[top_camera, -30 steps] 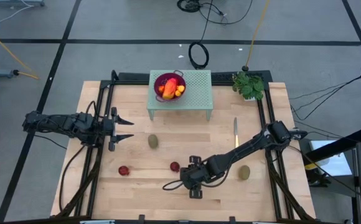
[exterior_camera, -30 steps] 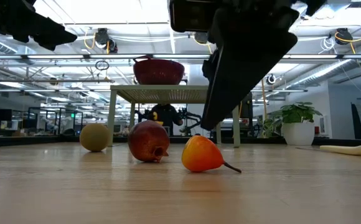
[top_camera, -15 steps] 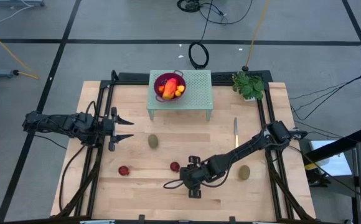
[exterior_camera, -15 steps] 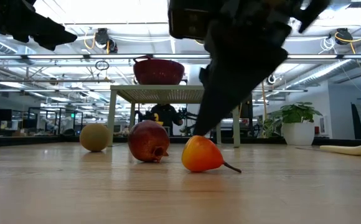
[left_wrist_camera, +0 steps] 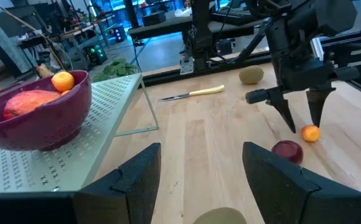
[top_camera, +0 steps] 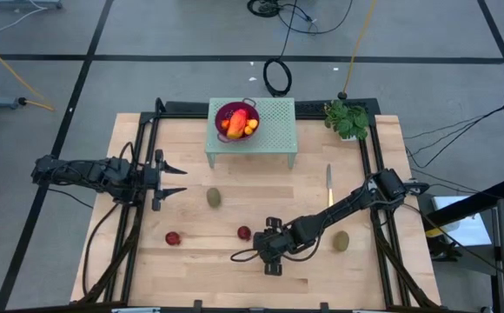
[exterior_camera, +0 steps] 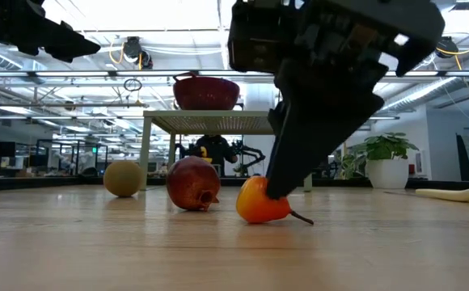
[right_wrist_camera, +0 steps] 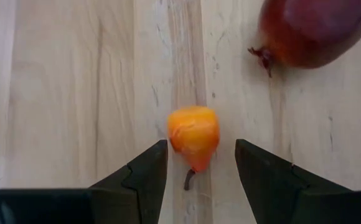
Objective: Pick & Place Fruit
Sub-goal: Put the pear into the violet strainer bowl on the shelf
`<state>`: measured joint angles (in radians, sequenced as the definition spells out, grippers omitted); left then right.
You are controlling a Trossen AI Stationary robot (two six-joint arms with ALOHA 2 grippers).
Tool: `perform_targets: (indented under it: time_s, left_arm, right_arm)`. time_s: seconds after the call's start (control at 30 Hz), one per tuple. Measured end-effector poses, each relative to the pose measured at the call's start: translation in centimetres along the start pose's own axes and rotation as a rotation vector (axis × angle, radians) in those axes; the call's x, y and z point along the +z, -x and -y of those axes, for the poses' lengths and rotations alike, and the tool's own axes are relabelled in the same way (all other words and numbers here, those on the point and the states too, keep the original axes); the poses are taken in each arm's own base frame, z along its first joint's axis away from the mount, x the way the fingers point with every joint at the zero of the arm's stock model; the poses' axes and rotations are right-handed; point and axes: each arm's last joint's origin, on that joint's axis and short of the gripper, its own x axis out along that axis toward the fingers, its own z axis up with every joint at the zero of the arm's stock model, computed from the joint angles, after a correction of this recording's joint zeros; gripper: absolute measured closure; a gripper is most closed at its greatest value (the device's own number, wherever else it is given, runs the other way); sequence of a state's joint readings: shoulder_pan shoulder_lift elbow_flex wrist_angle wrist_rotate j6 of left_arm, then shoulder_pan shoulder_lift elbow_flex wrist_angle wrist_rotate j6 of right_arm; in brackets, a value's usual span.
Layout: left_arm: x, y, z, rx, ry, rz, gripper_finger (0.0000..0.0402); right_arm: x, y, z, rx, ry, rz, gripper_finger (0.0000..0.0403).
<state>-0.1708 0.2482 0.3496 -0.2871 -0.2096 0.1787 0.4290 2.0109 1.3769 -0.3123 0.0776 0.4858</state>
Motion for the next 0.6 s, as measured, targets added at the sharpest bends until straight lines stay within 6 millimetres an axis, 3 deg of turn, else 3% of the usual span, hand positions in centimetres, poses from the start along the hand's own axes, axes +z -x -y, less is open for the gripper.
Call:
perform_targets:
  time_s: [0.43,0.6]
  left_arm:
    - [0.0,0.0,0.0,0.000,0.000,0.000,0.0174]
    - [0.0,0.0,0.0,-0.001,-0.001,0.000,0.0174]
  right_arm:
    - [0.5,-0.1,0.1,0.013,-0.009,0.045,0.0222]
    - [0.1,-1.8,0.4,0.008,-0.014,0.034,0.0222]
